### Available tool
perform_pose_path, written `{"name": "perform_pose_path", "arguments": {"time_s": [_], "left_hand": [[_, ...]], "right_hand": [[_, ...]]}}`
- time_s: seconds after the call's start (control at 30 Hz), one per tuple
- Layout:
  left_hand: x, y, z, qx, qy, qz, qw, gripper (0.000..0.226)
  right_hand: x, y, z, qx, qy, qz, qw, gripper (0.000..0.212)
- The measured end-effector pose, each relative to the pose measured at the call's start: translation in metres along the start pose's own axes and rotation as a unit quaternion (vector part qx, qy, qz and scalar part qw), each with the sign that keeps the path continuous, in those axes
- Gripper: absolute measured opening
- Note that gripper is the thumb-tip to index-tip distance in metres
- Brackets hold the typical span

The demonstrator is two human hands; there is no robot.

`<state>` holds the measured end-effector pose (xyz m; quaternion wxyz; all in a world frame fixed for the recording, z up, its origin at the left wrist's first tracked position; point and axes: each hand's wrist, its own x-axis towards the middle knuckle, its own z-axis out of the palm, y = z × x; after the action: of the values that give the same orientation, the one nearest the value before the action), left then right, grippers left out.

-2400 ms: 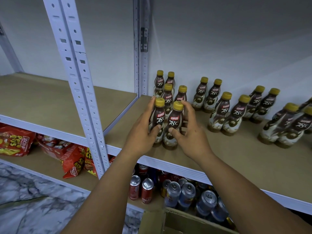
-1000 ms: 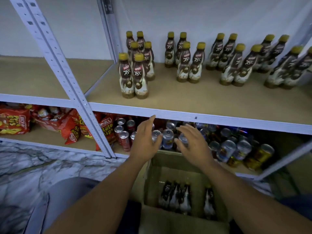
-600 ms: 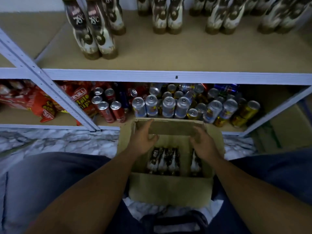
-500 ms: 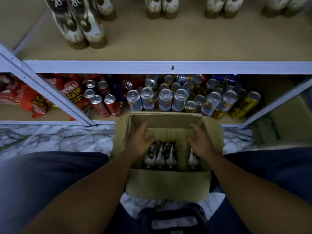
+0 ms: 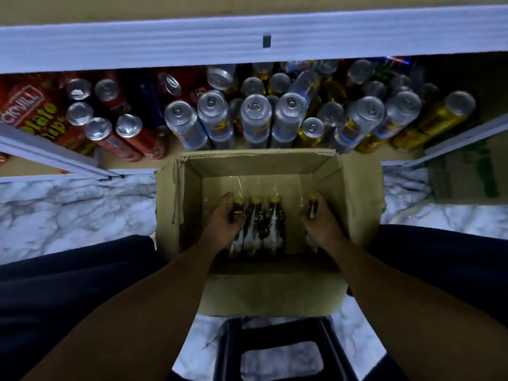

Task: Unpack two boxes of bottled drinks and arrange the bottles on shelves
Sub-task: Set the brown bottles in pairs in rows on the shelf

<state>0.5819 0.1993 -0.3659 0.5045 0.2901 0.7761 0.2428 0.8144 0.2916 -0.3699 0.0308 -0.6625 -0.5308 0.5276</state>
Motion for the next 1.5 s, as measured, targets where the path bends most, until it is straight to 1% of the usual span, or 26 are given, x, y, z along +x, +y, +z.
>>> {"name": "perform_pose_path", "arguments": {"time_s": [0.17,0.33,0.43,0.5,0.6,0.67,0.73,0.8,0.87,0.93,1.0,1.13,1.27,1.37,1.5], "left_hand": [[0.018,-0.004,0.006,-0.023,-0.011,-0.022,0.999,0.078],[0.03,-0.013,0.014,-0.047,-0.015,-0.04,0.998,0.087],[0.033,-0.02,0.018,-0.051,-0.02,-0.035,0.998,0.091],[0.036,-0.022,0.018,-0.043,-0.017,-0.031,0.998,0.089],[0.043,-0.02,0.015,-0.028,-0.025,-0.021,0.999,0.089],[0.044,-0.019,0.013,-0.016,-0.04,-0.014,0.999,0.089],[0.043,-0.021,0.011,-0.011,-0.044,-0.001,0.999,0.084],[0.038,-0.021,0.008,-0.016,-0.042,0.016,0.999,0.077],[0.029,-0.014,0.003,-0.039,-0.042,0.018,0.998,0.072],[0.021,-0.004,-0.003,-0.053,-0.046,0.03,0.997,0.072],[0.014,0.009,-0.012,-0.053,-0.052,0.055,0.996,0.077],[-0.011,0.045,-0.031,-0.084,-0.044,0.1,0.99,0.079],[-0.044,0.081,-0.05,-0.105,-0.024,0.168,0.98,0.074],[-0.076,0.109,-0.064,-0.103,-0.001,0.217,0.971,0.071],[-0.125,0.153,-0.084,-0.111,0.042,0.295,0.948,0.069]], "right_hand": [[0.017,0.01,0.009,0.047,0.023,0.011,0.999,0.088],[0.027,0.02,0.018,0.008,0.043,0.001,0.999,0.093],[0.034,0.025,0.021,0.02,-0.001,0.025,0.999,0.097],[0.037,0.028,0.023,0.016,-0.035,0.033,0.999,0.098],[0.037,0.026,0.024,-0.01,-0.07,0.012,0.997,0.087],[0.036,0.023,0.024,-0.027,-0.078,-0.008,0.997,0.085],[0.034,0.021,0.022,-0.043,-0.079,-0.021,0.996,0.086],[0.028,0.014,0.017,-0.035,-0.081,-0.024,0.996,0.085],[0.02,0.006,0.012,-0.004,-0.088,-0.039,0.995,0.081],[0.01,-0.005,0.005,0.025,-0.091,-0.068,0.993,0.079],[0.002,-0.018,-0.003,0.038,-0.092,-0.099,0.99,0.078],[-0.02,-0.052,-0.026,0.065,-0.075,-0.168,0.981,0.077],[-0.055,-0.093,-0.048,0.075,-0.062,-0.261,0.96,0.076],[-0.086,-0.122,-0.065,0.074,-0.031,-0.331,0.94,0.078],[-0.132,-0.16,-0.087,0.07,0.007,-0.402,0.913,0.076]]}}
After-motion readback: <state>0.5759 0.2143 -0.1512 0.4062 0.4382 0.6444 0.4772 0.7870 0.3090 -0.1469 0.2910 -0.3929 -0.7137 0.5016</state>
